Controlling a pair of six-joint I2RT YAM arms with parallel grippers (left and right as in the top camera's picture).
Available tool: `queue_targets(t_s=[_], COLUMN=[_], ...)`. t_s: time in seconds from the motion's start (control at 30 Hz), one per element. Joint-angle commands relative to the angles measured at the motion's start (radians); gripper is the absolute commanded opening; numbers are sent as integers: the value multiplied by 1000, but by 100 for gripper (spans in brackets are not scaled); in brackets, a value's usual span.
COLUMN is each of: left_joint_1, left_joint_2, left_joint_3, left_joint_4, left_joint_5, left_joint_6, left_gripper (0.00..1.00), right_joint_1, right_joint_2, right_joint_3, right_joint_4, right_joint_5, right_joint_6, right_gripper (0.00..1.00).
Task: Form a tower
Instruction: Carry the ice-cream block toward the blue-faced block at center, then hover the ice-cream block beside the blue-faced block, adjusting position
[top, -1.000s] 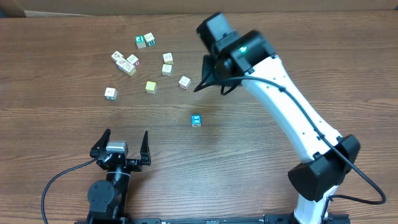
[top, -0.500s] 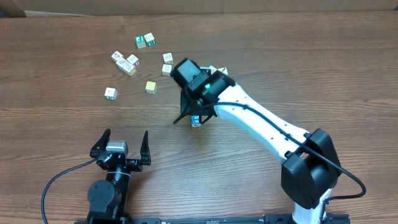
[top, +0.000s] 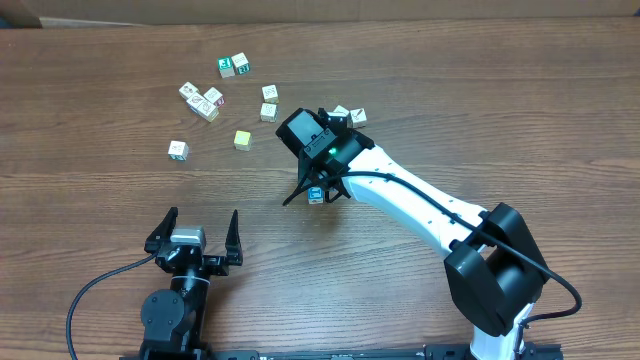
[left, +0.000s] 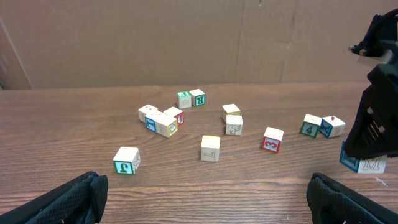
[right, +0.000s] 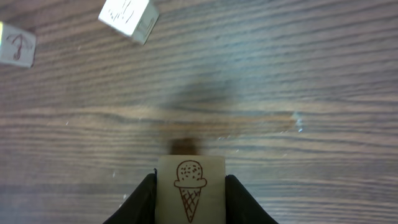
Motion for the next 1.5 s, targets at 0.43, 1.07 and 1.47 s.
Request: queue_targets(t_s=[0.43,1.07,1.47], left_joint_1=[7,7,7], left_joint_2=[-11,-11,-11], left_joint_3=[-3,-4,-4], left_joint_4=[2,2,2], left_joint_5=[12,12,11], left_joint_6=[16,16,16], left_gripper=[99,99,100], right_joint_1=[-97,-148,-187], right_joint_2=[-13,-11,-11], right_joint_3=[-251,-347,-347], right_joint_4=[310,454,482], right_joint_5=[82,60,56], right_joint_6=[1,0,0], right_gripper=[25,55,87])
